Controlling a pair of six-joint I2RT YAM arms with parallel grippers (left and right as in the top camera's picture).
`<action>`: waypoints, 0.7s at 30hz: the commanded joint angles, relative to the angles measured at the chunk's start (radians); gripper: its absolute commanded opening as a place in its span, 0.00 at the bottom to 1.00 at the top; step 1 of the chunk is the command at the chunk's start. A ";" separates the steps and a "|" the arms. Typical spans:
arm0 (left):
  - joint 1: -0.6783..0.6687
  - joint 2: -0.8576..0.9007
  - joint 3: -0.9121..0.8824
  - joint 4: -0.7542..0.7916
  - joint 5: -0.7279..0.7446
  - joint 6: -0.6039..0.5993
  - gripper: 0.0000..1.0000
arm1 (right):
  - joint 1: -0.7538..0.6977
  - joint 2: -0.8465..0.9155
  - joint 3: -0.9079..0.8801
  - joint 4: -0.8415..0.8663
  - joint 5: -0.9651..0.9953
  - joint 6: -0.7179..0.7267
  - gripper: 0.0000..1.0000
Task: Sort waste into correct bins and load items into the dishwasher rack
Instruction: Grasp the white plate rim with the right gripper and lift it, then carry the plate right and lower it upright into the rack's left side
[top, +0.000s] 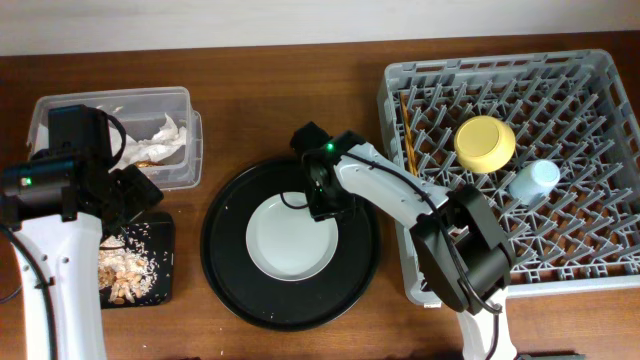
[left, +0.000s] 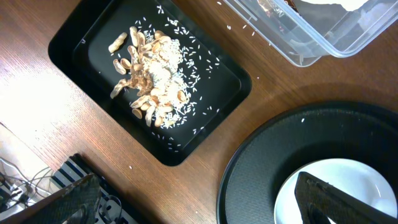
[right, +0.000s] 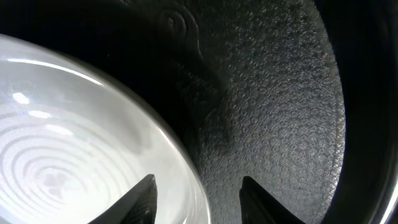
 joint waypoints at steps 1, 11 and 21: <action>0.004 -0.005 0.006 -0.001 -0.007 0.000 0.99 | 0.008 0.011 -0.060 0.027 0.015 0.035 0.41; 0.004 -0.005 0.006 -0.001 -0.007 0.000 0.99 | -0.066 0.008 0.262 -0.312 -0.006 0.053 0.04; 0.004 -0.005 0.006 -0.001 -0.007 0.000 0.99 | -0.358 0.000 0.864 -0.698 0.592 0.106 0.09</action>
